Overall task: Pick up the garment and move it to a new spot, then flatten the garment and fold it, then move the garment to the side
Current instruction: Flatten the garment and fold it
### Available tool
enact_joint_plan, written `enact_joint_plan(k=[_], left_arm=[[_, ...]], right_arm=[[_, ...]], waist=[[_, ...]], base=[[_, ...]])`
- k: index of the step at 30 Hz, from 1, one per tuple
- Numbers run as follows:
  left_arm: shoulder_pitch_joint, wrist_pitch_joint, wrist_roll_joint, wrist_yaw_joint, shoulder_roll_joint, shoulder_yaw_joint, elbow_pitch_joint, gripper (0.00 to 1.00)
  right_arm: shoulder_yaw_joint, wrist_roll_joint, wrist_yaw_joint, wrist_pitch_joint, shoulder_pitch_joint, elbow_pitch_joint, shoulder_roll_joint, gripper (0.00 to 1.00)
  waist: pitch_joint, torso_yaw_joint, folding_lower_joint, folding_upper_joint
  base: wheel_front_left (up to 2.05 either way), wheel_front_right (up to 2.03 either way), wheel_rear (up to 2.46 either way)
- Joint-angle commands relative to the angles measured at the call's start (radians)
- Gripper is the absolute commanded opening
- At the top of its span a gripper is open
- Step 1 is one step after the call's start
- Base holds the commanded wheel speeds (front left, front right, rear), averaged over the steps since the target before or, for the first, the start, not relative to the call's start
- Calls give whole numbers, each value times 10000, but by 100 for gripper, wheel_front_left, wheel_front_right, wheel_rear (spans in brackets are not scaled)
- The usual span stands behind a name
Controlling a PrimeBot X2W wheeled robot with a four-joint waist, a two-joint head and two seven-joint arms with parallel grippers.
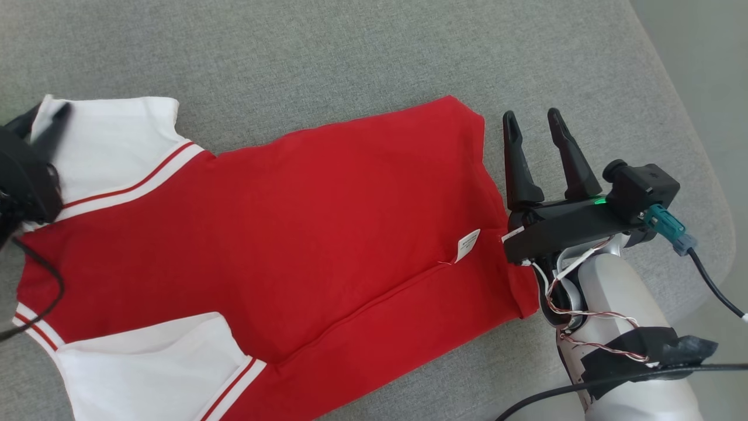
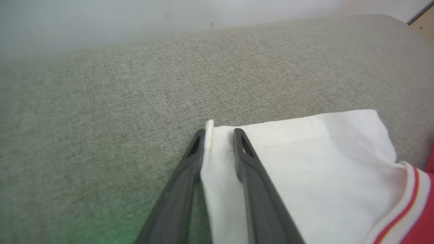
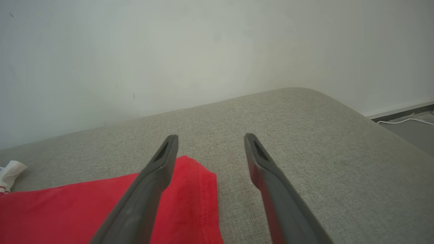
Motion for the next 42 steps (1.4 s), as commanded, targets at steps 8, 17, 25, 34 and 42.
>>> enact_joint_plan(k=[8, 17, 25, 34, 42], left_arm=[[-121, -1170, 135, 6, 173, -491, -68, 0], [443, -2293, -52, 6, 62, -950, -1337, 0], [470, -2580, 6, 17, -87, -1050, -2015, 0], [508, -2808, 23, 81, -239, -1077, -2467, 0], [628, -3288, -34, 223, -33, -840, -2526, 0]], right_arm=[[366, 398, -2, 238, -568, 1630, -181, 100], [612, 1538, -2, 1346, -1549, 3214, -732, 100], [920, 2323, -2, 2136, -2764, 4575, -1013, 100], [1210, 2654, -2, 2476, -3581, 6314, -1029, 0], [1520, 2515, -2, 914, -4064, 6645, -1187, 0]], waist=[[-408, 245, 0, -1], [-799, 994, 0, -1], [-634, 1595, 0, -1], [-505, 1986, 0, -1], [-696, 2095, 0, -1]], base=[[0, 0, 0], [0, 0, 0], [0, 0, 0], [0, 0, 0], [0, 0, 0]])
